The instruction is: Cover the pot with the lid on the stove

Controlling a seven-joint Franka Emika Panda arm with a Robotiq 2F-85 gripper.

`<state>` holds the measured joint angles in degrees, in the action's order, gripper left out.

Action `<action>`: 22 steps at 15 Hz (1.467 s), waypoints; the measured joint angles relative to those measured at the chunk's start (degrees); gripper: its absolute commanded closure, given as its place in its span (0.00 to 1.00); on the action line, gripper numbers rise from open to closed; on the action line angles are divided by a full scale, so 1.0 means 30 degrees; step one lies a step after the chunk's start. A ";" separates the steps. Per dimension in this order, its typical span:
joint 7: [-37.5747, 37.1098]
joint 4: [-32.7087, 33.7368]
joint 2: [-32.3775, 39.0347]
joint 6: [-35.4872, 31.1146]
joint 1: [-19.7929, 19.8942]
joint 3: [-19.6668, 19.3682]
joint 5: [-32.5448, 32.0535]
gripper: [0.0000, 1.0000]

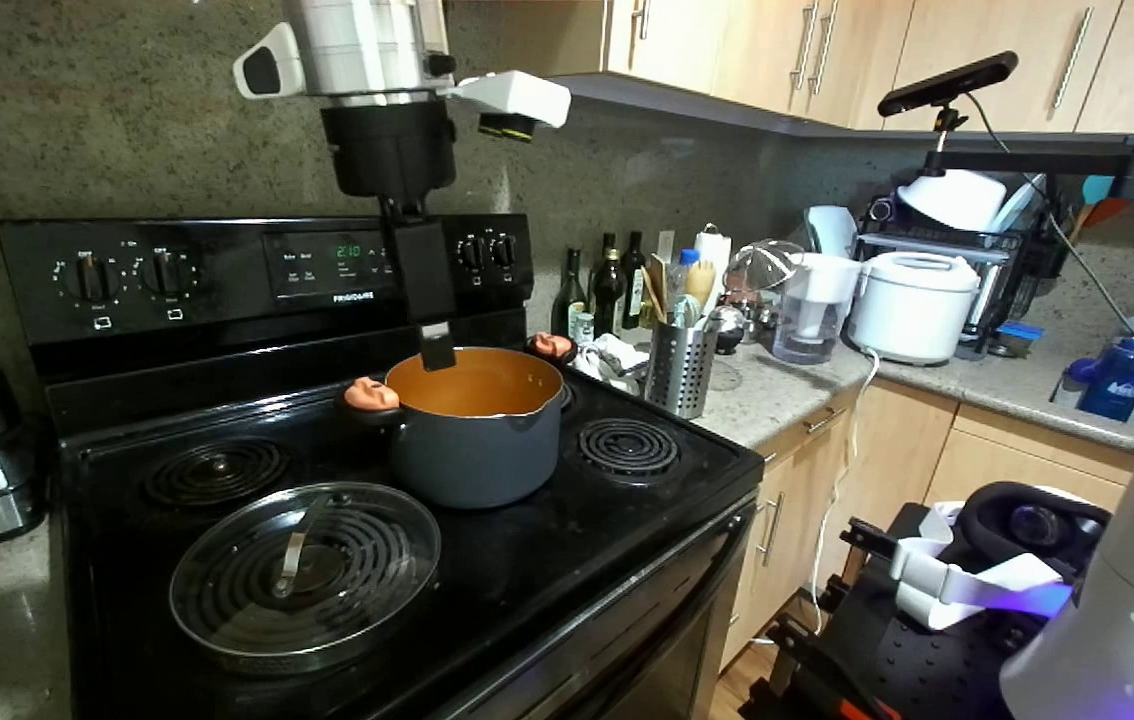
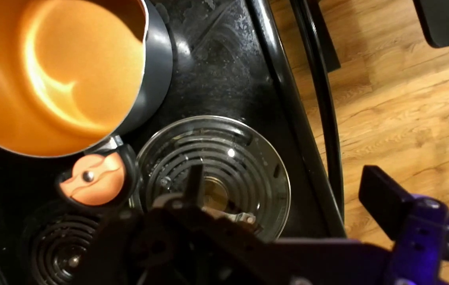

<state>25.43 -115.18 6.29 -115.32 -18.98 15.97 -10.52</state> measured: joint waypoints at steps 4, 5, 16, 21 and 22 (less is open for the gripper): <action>-0.2579 0.2663 0.1977 0.0932 -0.0010 -0.0015 -0.0741 0.00; -0.3131 0.3324 0.2447 0.1255 -0.0013 -0.0055 -0.1111 0.00; -0.6812 0.8293 0.5913 0.5906 -0.0901 -0.0741 -0.4581 0.00; -0.6243 0.8346 0.5922 0.5918 -0.0896 -0.0750 -0.4580 0.00; -0.5559 0.8394 0.5929 0.5918 -0.0886 -0.0729 -0.4563 0.00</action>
<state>8.76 -90.00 24.08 -97.57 -21.63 13.78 -24.21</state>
